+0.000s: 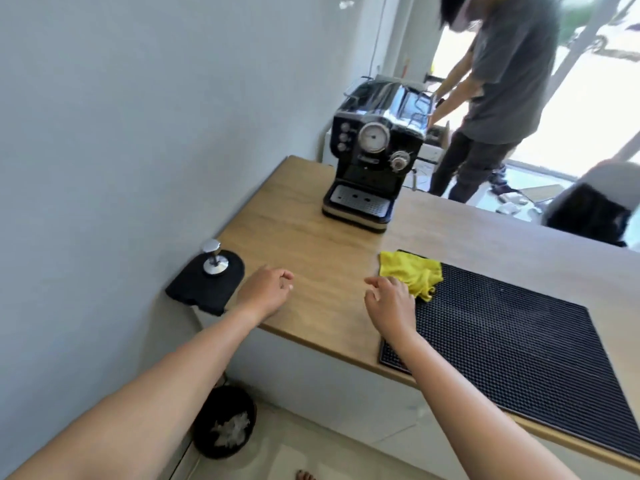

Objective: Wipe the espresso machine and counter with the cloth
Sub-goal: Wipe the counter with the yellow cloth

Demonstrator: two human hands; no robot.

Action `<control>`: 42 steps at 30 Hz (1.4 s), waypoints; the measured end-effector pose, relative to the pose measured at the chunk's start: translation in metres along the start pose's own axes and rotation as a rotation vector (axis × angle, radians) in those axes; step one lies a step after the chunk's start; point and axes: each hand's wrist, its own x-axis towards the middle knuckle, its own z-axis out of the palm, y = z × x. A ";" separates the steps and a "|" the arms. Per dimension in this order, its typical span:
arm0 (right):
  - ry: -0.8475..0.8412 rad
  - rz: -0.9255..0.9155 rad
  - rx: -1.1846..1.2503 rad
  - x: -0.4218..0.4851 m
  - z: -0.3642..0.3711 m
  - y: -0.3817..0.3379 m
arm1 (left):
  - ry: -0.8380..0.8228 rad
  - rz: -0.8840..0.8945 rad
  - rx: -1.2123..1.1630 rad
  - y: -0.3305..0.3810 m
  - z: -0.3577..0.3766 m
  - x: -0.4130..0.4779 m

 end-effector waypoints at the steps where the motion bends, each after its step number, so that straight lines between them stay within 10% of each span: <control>1: -0.045 0.070 -0.086 0.012 -0.006 0.013 | -0.035 0.005 0.052 0.007 0.004 0.010; 17: -0.159 0.142 -0.279 0.093 0.011 0.090 | -0.051 -0.036 0.448 -0.003 0.041 0.102; 25: 0.133 0.323 0.368 0.135 0.022 0.048 | 0.029 0.067 0.489 -0.031 0.037 0.123; 39: -0.345 -0.513 -0.176 0.038 0.088 -0.033 | 0.107 0.119 0.443 -0.041 0.035 0.138; 42: -0.295 -0.408 -0.285 0.044 0.069 0.011 | 0.106 0.109 0.446 -0.038 0.034 0.139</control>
